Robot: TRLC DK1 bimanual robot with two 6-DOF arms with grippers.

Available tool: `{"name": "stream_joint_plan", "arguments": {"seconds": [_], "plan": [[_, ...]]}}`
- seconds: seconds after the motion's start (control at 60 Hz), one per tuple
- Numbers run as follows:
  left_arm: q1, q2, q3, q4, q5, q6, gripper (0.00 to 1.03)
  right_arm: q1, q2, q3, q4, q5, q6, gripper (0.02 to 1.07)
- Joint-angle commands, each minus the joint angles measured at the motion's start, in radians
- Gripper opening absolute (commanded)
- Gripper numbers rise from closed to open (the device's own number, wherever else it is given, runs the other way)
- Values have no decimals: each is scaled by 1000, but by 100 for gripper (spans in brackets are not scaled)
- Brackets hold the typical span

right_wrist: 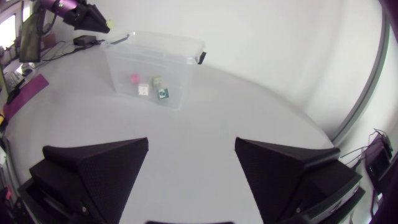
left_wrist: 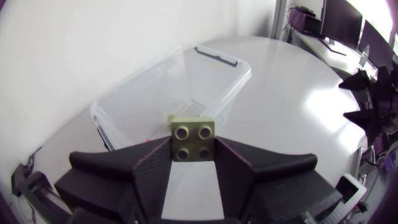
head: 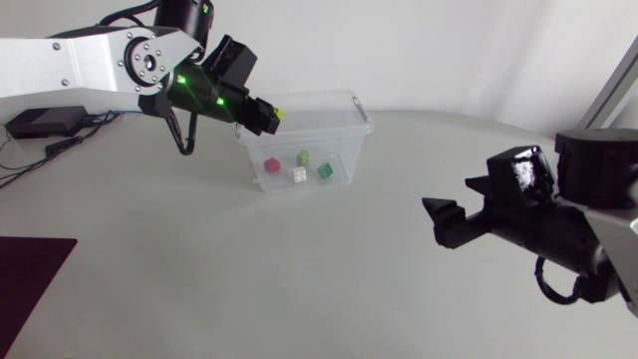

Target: Place the duplo bricks in the container

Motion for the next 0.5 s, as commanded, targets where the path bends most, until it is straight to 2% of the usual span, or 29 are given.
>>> {"name": "stream_joint_plan", "arguments": {"seconds": [0.0, 0.217, 0.317, 0.483], "plan": [[1, 59, 56, 43, 7, -37, 40, 12, -60, -66, 28, 27, -9, 102], [18, 164, 114, 134, 7, -57, 42, -28, -181, -140, 62, 48, -22, 102], [36, 217, 135, 207, 7, -71, 43, -33, -233, -154, 61, 59, -62, 102], [58, 293, 209, 253, -3, -85, 44, -33, -314, -166, 30, 59, -79, 102]]}}
